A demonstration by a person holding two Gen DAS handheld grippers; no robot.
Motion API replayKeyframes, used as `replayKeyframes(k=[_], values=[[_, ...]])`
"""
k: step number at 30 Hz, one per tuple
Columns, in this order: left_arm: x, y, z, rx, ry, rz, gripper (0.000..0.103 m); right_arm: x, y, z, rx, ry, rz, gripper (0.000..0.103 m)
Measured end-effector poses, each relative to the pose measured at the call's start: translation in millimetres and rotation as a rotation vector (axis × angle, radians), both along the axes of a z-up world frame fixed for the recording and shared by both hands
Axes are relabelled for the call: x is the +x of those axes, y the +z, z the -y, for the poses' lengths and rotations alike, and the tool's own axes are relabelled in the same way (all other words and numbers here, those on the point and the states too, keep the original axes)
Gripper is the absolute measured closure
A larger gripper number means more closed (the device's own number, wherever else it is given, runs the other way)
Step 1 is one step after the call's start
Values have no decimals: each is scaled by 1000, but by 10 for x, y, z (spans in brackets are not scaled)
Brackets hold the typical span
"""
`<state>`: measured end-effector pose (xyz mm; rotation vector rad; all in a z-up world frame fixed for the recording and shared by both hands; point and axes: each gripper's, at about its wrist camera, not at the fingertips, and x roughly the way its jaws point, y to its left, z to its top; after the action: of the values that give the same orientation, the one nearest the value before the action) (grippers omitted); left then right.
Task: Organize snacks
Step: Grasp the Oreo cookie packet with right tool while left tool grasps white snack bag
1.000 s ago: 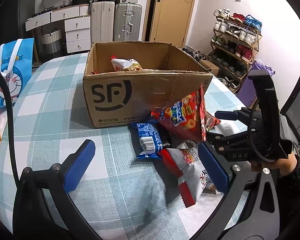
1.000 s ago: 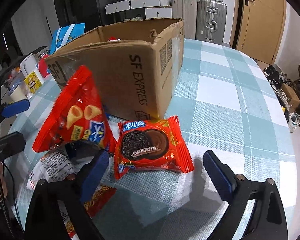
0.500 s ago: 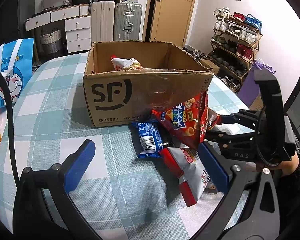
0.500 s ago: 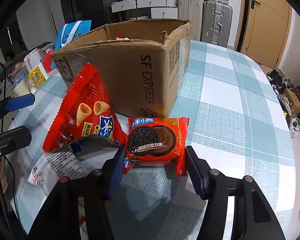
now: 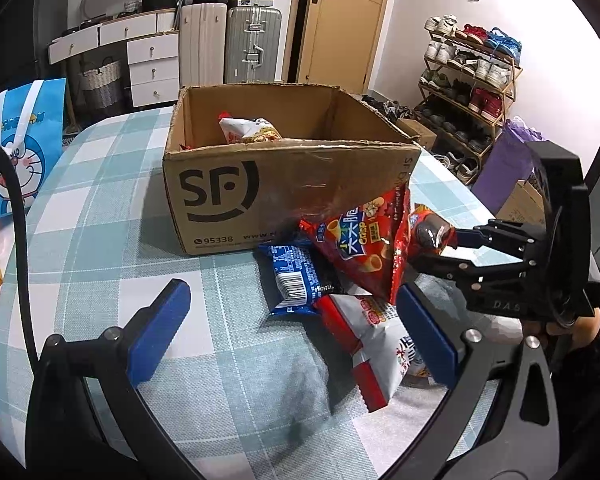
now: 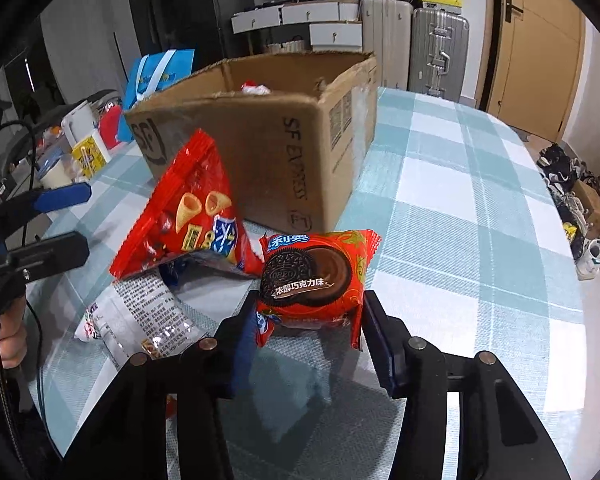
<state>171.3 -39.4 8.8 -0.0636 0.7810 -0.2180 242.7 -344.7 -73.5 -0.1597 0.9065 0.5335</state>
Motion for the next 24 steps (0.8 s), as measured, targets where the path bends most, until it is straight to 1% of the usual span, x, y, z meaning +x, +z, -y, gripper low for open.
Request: replayKeyframes(k=[4, 9, 13, 18, 20, 24], values=[[-36, 9, 47, 3, -25, 1, 1, -33, 78, 24, 20, -7, 17, 53], [-94, 23, 170, 12, -90, 1, 1, -84, 207, 63, 34, -14, 48, 53], [-125, -21, 315, 21, -134, -17, 1, -126, 308, 98, 45, -24, 72, 53], [-122, -121, 469, 8, -147, -45, 1, -151, 384, 135, 56, -33, 90, 53], [-104, -190, 518, 15, -137, -68, 1, -152, 396, 142, 58, -36, 92, 53], [-64, -327, 601, 0, -138, -113, 1, -154, 388, 131, 56, -34, 90, 53]])
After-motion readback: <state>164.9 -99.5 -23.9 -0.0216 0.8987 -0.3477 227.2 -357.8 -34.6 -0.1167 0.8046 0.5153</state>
